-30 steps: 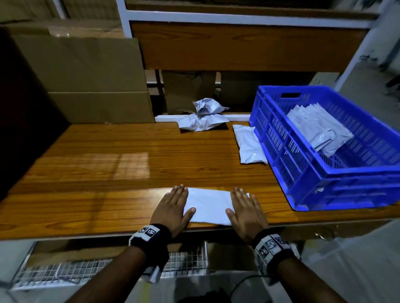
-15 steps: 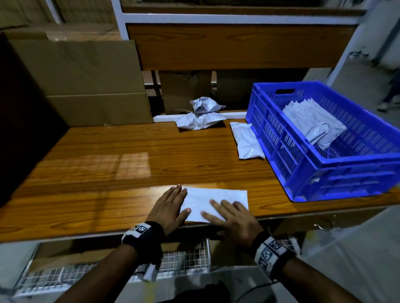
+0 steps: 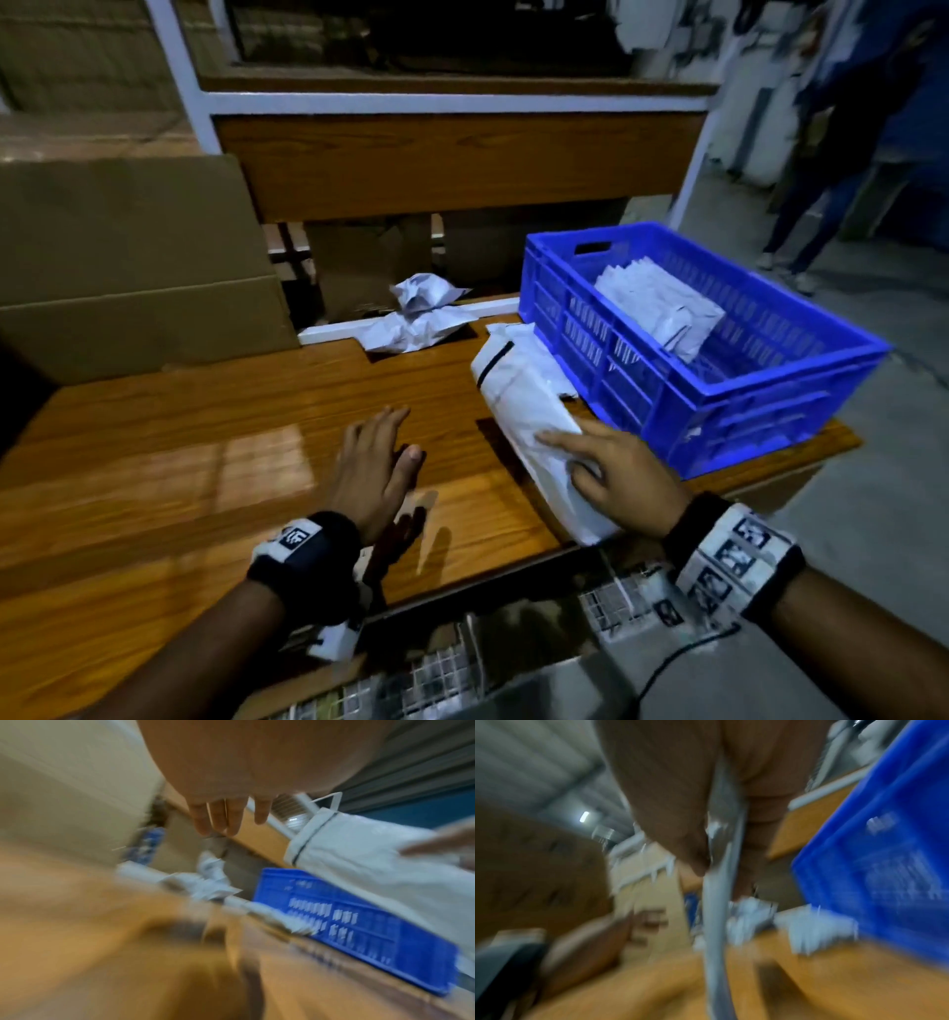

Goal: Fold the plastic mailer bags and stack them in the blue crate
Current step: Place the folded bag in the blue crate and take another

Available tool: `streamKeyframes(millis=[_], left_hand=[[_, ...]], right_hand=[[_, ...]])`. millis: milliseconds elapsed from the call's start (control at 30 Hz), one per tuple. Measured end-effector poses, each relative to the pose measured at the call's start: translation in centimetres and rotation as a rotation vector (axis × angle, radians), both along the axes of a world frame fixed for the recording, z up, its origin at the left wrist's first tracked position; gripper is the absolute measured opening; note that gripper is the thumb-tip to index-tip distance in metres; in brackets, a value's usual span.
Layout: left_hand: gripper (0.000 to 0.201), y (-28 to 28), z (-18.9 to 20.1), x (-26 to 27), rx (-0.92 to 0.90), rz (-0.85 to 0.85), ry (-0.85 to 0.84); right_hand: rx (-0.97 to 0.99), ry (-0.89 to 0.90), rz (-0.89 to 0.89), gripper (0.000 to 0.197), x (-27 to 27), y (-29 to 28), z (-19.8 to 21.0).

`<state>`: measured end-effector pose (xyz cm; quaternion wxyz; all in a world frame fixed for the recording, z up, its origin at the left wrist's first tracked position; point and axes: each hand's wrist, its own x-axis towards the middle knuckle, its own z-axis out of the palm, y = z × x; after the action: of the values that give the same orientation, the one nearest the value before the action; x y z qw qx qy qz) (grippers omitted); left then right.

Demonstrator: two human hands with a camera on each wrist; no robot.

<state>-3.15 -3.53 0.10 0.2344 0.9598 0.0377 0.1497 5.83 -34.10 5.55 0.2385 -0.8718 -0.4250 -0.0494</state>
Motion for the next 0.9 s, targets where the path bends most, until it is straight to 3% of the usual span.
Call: streamKeyframes(millis=[200, 333, 433, 567, 700, 900], left_hand=[[0.079, -4.9, 5.9, 8.6, 0.127, -0.157, -0.023], [0.088, -9.6, 8.2, 15.3, 0.241, -0.243, -0.01], [0.095, -13.2, 8.6, 20.0, 0.302, -0.261, 0.019], [0.095, -17.1, 8.2, 25.3, 0.248, -0.197, 0.101], [0.102, -18.6, 6.6, 27.3, 0.209, -0.158, 0.135], [0.097, -18.9, 6.3, 27.1, 0.216, -0.126, 0.093]], right_hand=[[-0.092, -0.022, -0.106, 0.098, 6.9, -4.9, 10.2], [-0.207, -0.031, -0.223, 0.111, 16.1, -8.4, 15.5], [-0.332, 0.018, -0.259, 0.114, 23.8, -9.5, 17.2], [-0.579, 0.129, -0.215, 0.115, 32.7, -8.4, 15.1], [-0.704, 0.21, -0.108, 0.11, 37.7, -6.1, 9.7], [-0.599, 0.456, 0.004, 0.11, 42.2, -2.9, 2.2]])
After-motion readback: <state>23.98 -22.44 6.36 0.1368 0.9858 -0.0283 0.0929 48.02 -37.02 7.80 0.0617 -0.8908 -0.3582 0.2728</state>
